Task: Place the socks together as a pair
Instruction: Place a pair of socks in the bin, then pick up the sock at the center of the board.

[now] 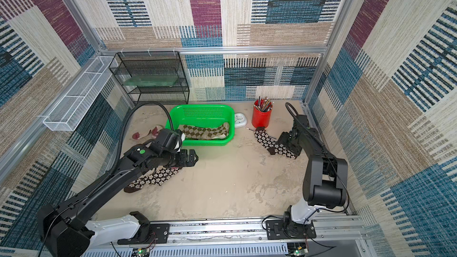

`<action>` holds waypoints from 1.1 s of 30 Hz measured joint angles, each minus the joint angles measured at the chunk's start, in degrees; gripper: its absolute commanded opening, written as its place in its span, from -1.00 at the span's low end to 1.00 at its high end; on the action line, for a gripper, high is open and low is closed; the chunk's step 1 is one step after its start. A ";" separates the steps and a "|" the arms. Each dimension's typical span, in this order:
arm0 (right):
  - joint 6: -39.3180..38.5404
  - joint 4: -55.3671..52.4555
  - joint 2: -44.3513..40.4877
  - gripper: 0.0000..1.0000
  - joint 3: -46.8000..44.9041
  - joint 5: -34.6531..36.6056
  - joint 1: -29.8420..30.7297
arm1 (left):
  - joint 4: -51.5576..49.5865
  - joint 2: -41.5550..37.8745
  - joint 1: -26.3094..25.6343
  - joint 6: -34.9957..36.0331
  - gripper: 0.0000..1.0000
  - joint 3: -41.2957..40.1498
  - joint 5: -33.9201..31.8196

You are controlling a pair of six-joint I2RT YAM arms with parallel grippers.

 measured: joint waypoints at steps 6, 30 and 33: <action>0.66 1.84 2.54 0.47 0.07 1.75 -5.49 | 0.61 -3.63 -1.40 -2.47 1.00 -2.80 -0.96; -2.10 4.55 -4.31 -0.88 -2.78 -3.34 -5.99 | 1.88 -11.30 -1.09 -4.37 1.00 -8.72 -2.56; -3.06 0.76 -12.02 -0.88 -1.14 -3.52 -4.35 | 1.86 -11.93 -0.92 -4.83 1.00 -9.25 -2.54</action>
